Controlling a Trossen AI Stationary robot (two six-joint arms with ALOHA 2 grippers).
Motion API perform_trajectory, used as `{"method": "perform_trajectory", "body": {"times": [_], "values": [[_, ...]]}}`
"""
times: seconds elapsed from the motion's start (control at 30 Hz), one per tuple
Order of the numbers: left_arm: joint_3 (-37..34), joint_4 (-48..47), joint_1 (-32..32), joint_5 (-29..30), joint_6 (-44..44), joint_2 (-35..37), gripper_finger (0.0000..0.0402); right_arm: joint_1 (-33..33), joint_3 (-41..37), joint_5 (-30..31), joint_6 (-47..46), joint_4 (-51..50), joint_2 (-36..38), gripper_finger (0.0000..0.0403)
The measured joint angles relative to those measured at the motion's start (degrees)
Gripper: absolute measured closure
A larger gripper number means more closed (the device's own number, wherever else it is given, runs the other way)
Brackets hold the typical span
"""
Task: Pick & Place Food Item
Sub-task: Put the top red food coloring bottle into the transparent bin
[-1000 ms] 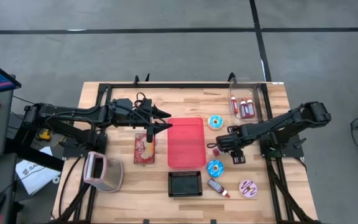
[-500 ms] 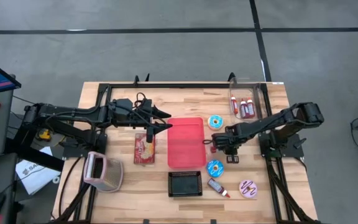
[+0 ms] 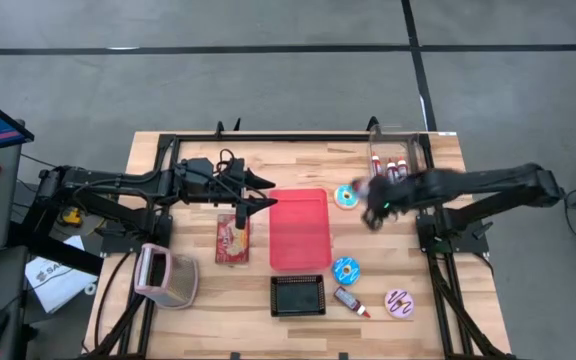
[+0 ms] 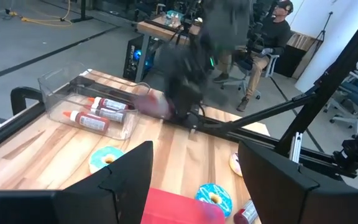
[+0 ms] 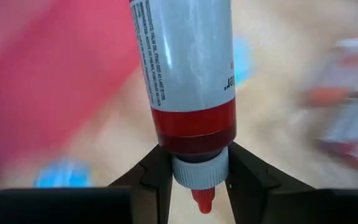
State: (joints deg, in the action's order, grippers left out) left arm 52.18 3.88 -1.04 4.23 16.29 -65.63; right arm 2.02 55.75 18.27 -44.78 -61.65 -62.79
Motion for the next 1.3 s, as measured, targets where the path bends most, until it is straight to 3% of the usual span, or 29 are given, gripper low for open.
{"method": "perform_trajectory", "body": {"times": [0.1, 0.17, 0.47, 0.67, 0.9, 1.1, 1.3], "values": [[0.00, 0.02, -0.76, 0.42, -0.02, 0.00, 0.0170, -4.49, 4.25, 10.44, -11.19, -5.37, 3.04, 0.0299], [0.00, 0.07, -1.48, 0.55, -0.02, 0.00, 0.0170, -9.08, 5.84, 12.60, -15.04, -7.67, 3.81, 0.0299], [0.00, 0.61, -4.03, 0.79, -1.01, 0.00, 0.0170, -35.54, 6.33, 4.47, -8.25, -10.27, -3.67, 0.0299], [0.00, 1.01, -4.19, 0.46, -1.03, 0.00, 0.0170, -47.86, 6.33, -0.51, 1.10, -8.75, -13.43, 0.0297], [0.00, 1.79, -4.19, 0.46, -0.96, 0.00, 0.0170, -54.93, 6.31, -6.62, 7.52, -6.03, -22.27, 0.0296], [0.00, 1.75, -4.13, 0.44, -0.72, 0.00, 0.0170, -54.97, 6.27, -7.10, 10.57, -4.96, -25.74, 0.0290], [0.00, 2.08, -4.06, -0.04, -0.44, 0.00, 0.0170, -54.95, 6.28, -7.68, 14.12, -4.31, -23.00, 0.0230]]}}
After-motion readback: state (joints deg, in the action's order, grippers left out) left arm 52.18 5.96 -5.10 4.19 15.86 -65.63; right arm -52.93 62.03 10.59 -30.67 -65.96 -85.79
